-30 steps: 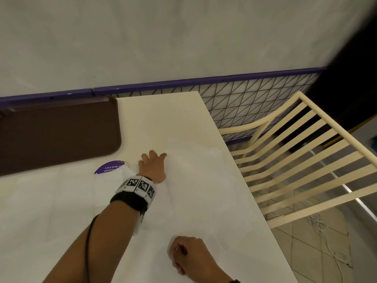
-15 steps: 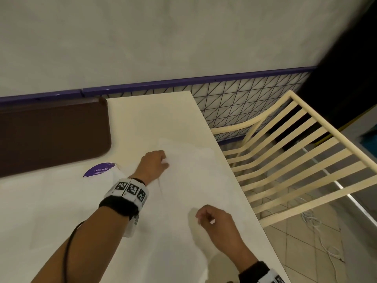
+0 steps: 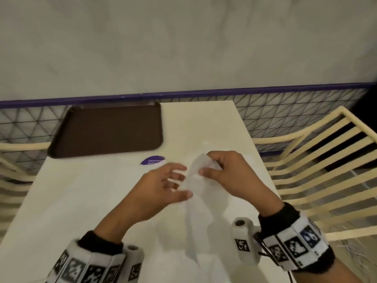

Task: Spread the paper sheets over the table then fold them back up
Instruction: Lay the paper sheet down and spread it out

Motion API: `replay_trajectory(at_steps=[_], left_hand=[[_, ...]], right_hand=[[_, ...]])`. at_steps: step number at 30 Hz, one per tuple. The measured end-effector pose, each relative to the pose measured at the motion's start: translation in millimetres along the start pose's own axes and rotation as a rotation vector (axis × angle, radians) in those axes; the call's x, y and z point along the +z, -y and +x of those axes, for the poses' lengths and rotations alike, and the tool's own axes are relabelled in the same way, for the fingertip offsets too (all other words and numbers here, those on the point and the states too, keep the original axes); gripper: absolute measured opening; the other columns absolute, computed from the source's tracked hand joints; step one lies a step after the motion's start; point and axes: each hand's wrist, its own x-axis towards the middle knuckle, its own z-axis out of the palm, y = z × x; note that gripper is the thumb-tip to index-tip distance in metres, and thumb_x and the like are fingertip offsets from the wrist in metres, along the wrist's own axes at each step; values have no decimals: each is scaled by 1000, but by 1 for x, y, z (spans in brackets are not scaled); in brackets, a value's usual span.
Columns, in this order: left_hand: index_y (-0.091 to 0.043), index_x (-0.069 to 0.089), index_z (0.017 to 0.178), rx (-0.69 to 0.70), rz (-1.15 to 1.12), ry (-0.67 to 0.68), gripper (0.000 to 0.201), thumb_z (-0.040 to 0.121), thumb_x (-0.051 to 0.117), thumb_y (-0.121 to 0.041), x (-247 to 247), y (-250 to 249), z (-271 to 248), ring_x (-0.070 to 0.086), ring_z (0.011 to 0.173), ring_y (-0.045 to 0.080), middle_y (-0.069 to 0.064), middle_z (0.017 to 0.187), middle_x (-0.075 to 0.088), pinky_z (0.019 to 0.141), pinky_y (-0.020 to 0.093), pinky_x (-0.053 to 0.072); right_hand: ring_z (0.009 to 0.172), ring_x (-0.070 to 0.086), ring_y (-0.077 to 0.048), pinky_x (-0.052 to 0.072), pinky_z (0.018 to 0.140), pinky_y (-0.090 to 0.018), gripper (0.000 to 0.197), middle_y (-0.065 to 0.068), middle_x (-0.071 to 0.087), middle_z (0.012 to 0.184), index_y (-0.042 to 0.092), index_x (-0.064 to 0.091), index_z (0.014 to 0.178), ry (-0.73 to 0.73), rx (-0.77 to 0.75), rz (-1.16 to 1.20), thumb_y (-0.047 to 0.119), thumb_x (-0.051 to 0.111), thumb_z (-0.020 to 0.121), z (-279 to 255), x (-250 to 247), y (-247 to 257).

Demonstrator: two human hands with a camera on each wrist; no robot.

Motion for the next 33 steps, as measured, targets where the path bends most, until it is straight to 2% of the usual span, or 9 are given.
replay_trajectory(at_steps=[6, 10, 13, 16, 19, 22, 24, 29, 33], left_hand=[[-28, 73, 76, -196, 22, 77, 21, 72, 67, -8, -55, 43, -56, 68, 70, 14, 3, 79, 74, 63, 24, 49], [-36, 72, 79, -226, 127, -31, 19, 72, 79, -20, -79, 74, -72, 62, 65, 5, -4, 87, 73, 52, 18, 42], [-50, 48, 118, -203, 109, 102, 77, 51, 86, -48, -84, 92, -82, 55, 99, -1, -22, 119, 56, 75, 14, 44], [-54, 21, 133, -142, 135, 194, 113, 43, 89, -45, -69, 108, -87, 32, 123, -11, -36, 134, 31, 93, 15, 35], [-36, 43, 128, -100, 10, 20, 81, 63, 85, -13, -47, 117, -81, 48, 114, 0, -23, 127, 48, 83, 13, 43], [-9, 69, 86, -89, -237, -227, 25, 78, 64, 14, -42, 108, -73, 61, 72, 6, -6, 76, 70, 58, 9, 45], [-11, 70, 70, -81, -229, -372, 21, 79, 66, 8, -52, 101, -71, 49, 46, -2, -11, 53, 64, 46, 7, 37], [-16, 71, 73, -65, -172, -501, 41, 78, 46, 17, -79, 88, -71, 41, 35, 5, -5, 59, 66, 39, 13, 34], [-12, 71, 77, 45, -189, -547, 24, 79, 60, 9, -83, 76, -92, 63, 53, 7, -3, 62, 71, 55, 16, 50]], right_hand=[[60, 53, -18, 38, 58, -28, 19, -7, 59, 65, 7, 60, 70, 39, 117, 174, 16, 61, 87, -2, 18, 12], [60, 54, -17, 38, 57, -27, 26, -3, 59, 64, 12, 60, 64, 55, 234, 300, 6, 55, 89, -9, 33, 10], [55, 52, -15, 38, 51, -20, 31, -2, 57, 60, 13, 57, 60, 47, 271, 343, 1, 51, 89, -18, 43, 15], [53, 55, -14, 39, 48, -18, 30, 1, 61, 59, 13, 60, 62, 40, 267, 387, 2, 51, 89, -24, 49, 21], [56, 59, -12, 42, 51, -18, 27, 2, 65, 63, 13, 63, 68, 17, 273, 428, 4, 51, 90, -29, 49, 23], [60, 55, -14, 38, 56, -23, 20, 1, 63, 66, 11, 63, 75, -29, 285, 427, 6, 52, 91, -32, 48, 20], [61, 58, -16, 42, 56, -24, 13, -2, 65, 69, 10, 63, 80, -54, 308, 427, 7, 56, 90, -32, 49, 17], [86, 67, -32, 52, 85, -45, 8, -12, 72, 88, 4, 68, 88, -187, 238, 274, 10, 65, 85, -32, 63, 7], [81, 67, -13, 52, 76, -21, 5, 2, 73, 80, 9, 70, 81, -304, 81, 317, 4, 67, 81, -53, 74, 16]])
